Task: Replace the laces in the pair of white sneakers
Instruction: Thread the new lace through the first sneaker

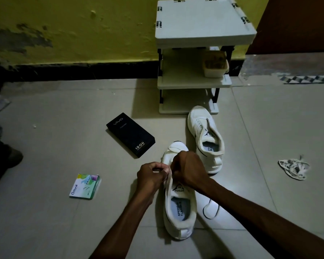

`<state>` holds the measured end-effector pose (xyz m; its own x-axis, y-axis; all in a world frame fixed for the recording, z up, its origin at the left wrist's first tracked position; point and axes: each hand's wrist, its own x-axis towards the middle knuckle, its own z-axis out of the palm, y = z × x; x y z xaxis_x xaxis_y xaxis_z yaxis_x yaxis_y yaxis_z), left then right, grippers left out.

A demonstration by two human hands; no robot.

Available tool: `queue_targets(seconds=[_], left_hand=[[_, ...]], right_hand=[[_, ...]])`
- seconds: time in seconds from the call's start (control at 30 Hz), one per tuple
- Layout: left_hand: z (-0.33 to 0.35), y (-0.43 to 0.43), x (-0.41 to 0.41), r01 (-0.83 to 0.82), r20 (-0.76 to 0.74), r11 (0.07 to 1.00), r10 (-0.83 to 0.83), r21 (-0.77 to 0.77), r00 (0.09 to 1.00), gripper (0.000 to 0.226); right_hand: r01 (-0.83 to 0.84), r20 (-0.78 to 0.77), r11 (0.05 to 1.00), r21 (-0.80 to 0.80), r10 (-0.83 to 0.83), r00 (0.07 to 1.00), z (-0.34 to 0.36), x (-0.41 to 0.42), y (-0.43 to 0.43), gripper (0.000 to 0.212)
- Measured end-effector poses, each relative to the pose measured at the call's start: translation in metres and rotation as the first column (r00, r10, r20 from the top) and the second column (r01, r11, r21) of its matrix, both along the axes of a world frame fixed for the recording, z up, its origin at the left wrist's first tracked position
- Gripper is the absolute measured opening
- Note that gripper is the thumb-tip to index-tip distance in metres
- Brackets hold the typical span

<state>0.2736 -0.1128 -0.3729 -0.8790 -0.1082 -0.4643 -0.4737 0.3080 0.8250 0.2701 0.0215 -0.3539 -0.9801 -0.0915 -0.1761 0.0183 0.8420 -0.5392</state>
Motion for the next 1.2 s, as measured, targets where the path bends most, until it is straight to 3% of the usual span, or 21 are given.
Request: queue_targets(seconds=[0.17, 0.27, 0.37, 0.53, 0.6, 0.67, 0.7, 0.77, 0.83, 0.87, 0.9, 0.93, 0.97, 1.0, 1.03, 1.07, 1.1, 1.13, 1.17, 1.2], left_hand=[[-0.003, -0.006, -0.005, 0.074, -0.011, 0.996, -0.073, 0.042, 0.997, 0.005], [-0.001, -0.006, -0.003, 0.104, -0.083, 0.994, -0.101, 0.022, 0.991, 0.005], [-0.002, -0.006, -0.001, 0.097, -0.118, 0.995, -0.094, 0.021, 0.989, 0.008], [-0.005, -0.003, 0.002, 0.132, -0.264, 0.991, -0.136, -0.035, 0.955, 0.017], [0.003, -0.002, -0.004, 0.111, -0.277, 0.994, -0.105, 0.005, 0.955, 0.021], [0.026, 0.001, -0.016, 0.046, -0.246, 0.979, 0.005, 0.200, 0.969, 0.024], [0.044, 0.002, -0.024, -0.009, -0.212, 0.924, 0.098, 0.383, 0.972, 0.026], [0.092, 0.000, -0.043, -0.078, -0.130, 0.644, 0.269, 0.761, 0.954, 0.031], [0.140, -0.007, -0.058, -0.023, -0.113, 0.370, 0.340, 0.929, 0.934, 0.035], [0.160, -0.009, -0.061, 0.042, -0.166, 0.356, 0.324, 0.933, 0.931, 0.037], [0.171, -0.010, -0.061, 0.093, -0.242, 0.456, 0.279, 0.885, 0.929, 0.039], [0.170, -0.010, -0.059, 0.137, -0.331, 0.637, 0.197, 0.759, 0.923, 0.037], [0.161, -0.008, -0.055, 0.180, -0.423, 0.845, 0.060, 0.504, 0.904, 0.031], [0.144, -0.006, -0.049, 0.209, -0.487, 0.971, -0.127, 0.117, 0.864, 0.022], [0.121, -0.004, -0.043, 0.254, -0.452, 0.927, -0.358, -0.276, 0.817, 0.014], [0.096, -0.003, -0.035, 0.339, -0.290, 0.769, -0.549, -0.542, 0.784, 0.008], [0.074, -0.003, -0.026, 0.441, -0.067, 0.581, -0.653, -0.684, 0.755, 0.018], [0.055, -0.004, -0.018, 0.542, 0.127, 0.430, -0.687, -0.722, 0.715, 0.032], [0.041, -0.006, -0.011, 0.611, 0.234, 0.382, -0.682, -0.694, 0.693, 0.043], [0.030, -0.007, -0.005, 0.633, 0.251, 0.417, -0.669, -0.653, 0.700, 0.049]], right_hand=[[-0.018, -0.079, 0.999, 0.043, 0.021, 0.997, 0.006, 0.009, 0.006, 0.009], [0.091, -0.179, 0.995, 0.044, -0.082, 0.980, 0.007, 0.021, 0.005, 0.021], [0.092, -0.091, 0.993, 0.075, -0.085, 0.992, 0.007, 0.031, -0.003, 0.038], [0.114, -0.030, 0.993, 0.003, -0.114, 0.993, -0.006, 0.032, -0.003, 0.042], [0.166, -0.032, 0.983, -0.074, -0.169, 0.985, -0.009, 0.033, -0.003, 0.043], [0.199, -0.049, 0.973, -0.113, -0.206, 0.977, -0.012, 0.036, -0.005, 0.044], [0.206, -0.062, 0.971, -0.118, -0.214, 0.975, -0.014, 0.038, -0.005, 0.046], [0.211, -0.079, 0.971, -0.116, -0.220, 0.972, -0.015, 0.040, -0.006, 0.048], [0.207, -0.076, 0.969, -0.131, -0.218, 0.973, -0.016, 0.041, -0.006, 0.045], [0.207, -0.080, 0.968, -0.139, -0.219, 0.972, -0.018, 0.041, -0.006, 0.044], [0.207, -0.086, 0.968, -0.138, -0.220, 0.972, -0.019, 0.041, -0.005, 0.044], [0.209, -0.091, 0.969, -0.133, -0.222, 0.971, -0.020, 0.040, -0.005, 0.043], [0.208, -0.097, 0.971, -0.119, -0.220, 0.971, -0.022, 0.040, -0.005, 0.042], [0.208, -0.100, 0.972, -0.107, -0.218, 0.971, -0.022, 0.039, -0.005, 0.040], [0.212, -0.095, 0.972, -0.103, -0.222, 0.970, -0.023, 0.039, -0.005, 0.037], [0.218, -0.093, 0.970, -0.102, -0.228, 0.969, -0.023, 0.038, -0.006, 0.035], [0.225, -0.085, 0.969, -0.103, -0.234, 0.969, -0.023, 0.038, -0.005, 0.034], [0.224, -0.082, 0.969, -0.108, -0.234, 0.969, -0.022, 0.037, -0.005, 0.033], [0.219, -0.086, 0.968, -0.118, -0.230, 0.969, -0.022, 0.037, -0.005, 0.033], [0.216, -0.090, 0.968, -0.129, -0.228, 0.969, -0.022, 0.038, -0.005, 0.032]])
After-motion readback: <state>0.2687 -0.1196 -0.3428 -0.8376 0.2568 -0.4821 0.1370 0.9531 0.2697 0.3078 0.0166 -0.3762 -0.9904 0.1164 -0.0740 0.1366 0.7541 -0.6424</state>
